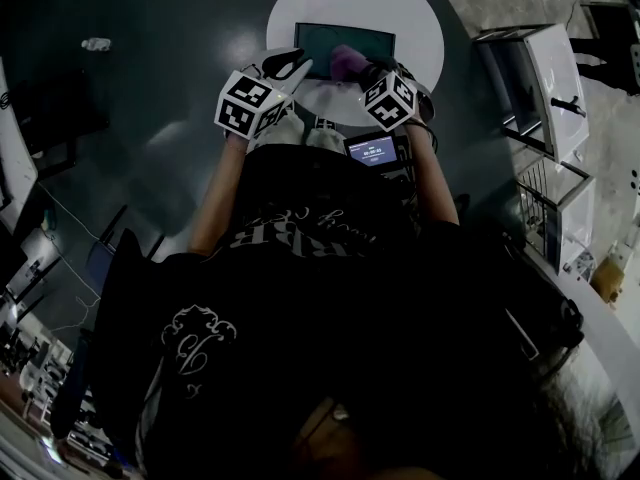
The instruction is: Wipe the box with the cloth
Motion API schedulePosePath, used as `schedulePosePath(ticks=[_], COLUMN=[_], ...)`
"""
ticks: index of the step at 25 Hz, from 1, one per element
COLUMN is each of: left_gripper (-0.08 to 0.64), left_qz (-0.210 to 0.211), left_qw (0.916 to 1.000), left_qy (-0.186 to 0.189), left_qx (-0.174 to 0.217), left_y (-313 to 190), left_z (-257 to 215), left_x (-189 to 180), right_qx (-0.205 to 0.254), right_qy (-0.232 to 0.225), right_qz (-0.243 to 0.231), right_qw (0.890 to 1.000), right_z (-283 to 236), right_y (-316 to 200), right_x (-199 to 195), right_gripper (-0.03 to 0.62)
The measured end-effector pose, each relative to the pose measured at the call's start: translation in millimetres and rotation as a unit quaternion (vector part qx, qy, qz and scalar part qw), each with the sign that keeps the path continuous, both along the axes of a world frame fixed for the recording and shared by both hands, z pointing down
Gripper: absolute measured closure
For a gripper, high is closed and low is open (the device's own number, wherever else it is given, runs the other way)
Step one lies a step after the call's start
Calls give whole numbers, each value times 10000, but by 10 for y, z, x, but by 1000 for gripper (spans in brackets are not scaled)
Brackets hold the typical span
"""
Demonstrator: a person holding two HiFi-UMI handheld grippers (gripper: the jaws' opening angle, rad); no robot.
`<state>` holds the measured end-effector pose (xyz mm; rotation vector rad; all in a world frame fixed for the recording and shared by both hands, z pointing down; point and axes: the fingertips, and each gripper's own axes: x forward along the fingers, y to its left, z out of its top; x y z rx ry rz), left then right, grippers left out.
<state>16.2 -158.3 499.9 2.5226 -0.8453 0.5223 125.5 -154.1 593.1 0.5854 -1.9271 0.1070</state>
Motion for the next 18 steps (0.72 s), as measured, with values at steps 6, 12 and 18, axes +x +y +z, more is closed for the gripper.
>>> schedulePosePath(ticks=[6,12,18], left_gripper=[486,486,486], left_qz=[251,412,403], left_qw=[9997,9991,9991], left_qy=[2,-10,-51], left_qx=[-45,-79,-92], left_y=[49,135,211], left_z=[36,52,64], left_x=[155,344,433], right_qx=[-20,-7,-18], right_qy=[272,347,168], right_qz=[370,586,626], right_qw=[9989,9977,9979], right_z=[14,-20,-51], right_y=[56,141,197], right_x=[445,779,845], right_gripper=[469,469,469])
